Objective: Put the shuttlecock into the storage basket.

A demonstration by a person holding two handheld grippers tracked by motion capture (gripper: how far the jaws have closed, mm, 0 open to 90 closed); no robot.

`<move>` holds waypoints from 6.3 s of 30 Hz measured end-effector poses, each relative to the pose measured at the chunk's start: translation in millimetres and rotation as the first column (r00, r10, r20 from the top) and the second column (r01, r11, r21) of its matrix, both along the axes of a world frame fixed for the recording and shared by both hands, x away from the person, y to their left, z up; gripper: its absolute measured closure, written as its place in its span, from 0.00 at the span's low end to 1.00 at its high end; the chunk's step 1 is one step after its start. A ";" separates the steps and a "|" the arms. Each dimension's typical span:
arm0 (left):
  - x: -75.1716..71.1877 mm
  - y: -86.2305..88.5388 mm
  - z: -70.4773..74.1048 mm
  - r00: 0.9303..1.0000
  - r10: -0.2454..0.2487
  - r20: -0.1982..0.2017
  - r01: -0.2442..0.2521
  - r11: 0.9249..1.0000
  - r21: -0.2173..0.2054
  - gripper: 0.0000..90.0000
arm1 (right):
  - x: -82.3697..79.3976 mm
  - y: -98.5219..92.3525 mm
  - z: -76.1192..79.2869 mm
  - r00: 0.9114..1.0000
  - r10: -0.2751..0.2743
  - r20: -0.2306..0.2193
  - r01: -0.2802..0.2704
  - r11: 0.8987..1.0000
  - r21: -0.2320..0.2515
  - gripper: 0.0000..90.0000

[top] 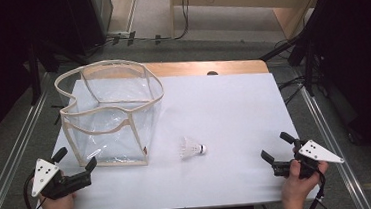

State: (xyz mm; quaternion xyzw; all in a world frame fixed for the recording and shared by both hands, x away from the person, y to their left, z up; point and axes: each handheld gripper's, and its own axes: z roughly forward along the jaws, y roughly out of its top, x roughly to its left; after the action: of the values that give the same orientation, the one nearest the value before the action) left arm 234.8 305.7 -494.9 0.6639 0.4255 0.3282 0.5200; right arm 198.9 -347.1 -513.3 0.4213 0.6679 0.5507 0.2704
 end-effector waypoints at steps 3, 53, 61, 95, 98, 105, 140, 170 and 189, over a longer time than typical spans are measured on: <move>-0.1 0.0 0.0 1.000 -0.002 0.002 0.002 1.000 0.000 0.00 | -0.2 0.6 0.4 1.000 0.005 0.000 -0.005 1.000 -0.001 0.00; -2.3 -1.3 -0.7 1.000 -0.001 0.017 0.001 1.000 0.008 0.00 | 56.2 66.6 76.3 0.960 0.278 -0.035 -0.280 0.948 -0.155 0.07; -2.3 -1.0 -0.6 1.000 -0.001 0.016 0.001 1.000 0.007 0.00 | 70.8 84.0 84.5 0.934 0.349 -0.076 -0.357 0.913 -0.200 0.07; -2.9 -0.8 -0.4 1.000 -0.008 0.021 0.008 1.000 0.008 0.00 | 116.6 147.7 86.1 0.770 0.528 -0.358 -0.637 0.671 -0.381 0.23; -2.8 -0.9 -0.4 1.000 -0.010 0.021 0.010 1.000 0.009 0.00 | 117.9 150.4 84.0 0.760 0.524 -0.384 -0.648 0.653 -0.392 0.26; -2.9 -1.1 -0.5 1.000 -0.012 0.022 0.012 1.000 0.009 0.00 | 121.4 156.8 78.1 0.736 0.517 -0.437 -0.675 0.614 -0.409 0.29; -3.3 -0.9 -0.3 0.999 -0.019 0.028 0.018 1.000 0.009 0.00 | 130.3 197.0 47.0 0.650 0.374 -0.661 -0.738 0.518 -0.433 0.45; -2.9 -0.6 -0.3 1.000 -0.015 0.025 0.015 1.000 0.006 0.00 | 134.9 208.4 33.6 0.624 0.292 -0.725 -0.753 0.474 -0.457 0.68; -3.1 -0.7 -0.2 1.000 -0.013 0.024 0.013 1.000 0.008 0.00 | 135.3 190.7 50.8 0.690 0.354 -0.631 -0.672 0.637 -0.378 0.69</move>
State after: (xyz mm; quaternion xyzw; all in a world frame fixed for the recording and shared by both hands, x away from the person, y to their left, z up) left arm 231.7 305.0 -495.1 0.6646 0.4137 0.3345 0.5247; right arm 334.2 -156.4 -462.5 0.2274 0.9425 0.2434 0.0274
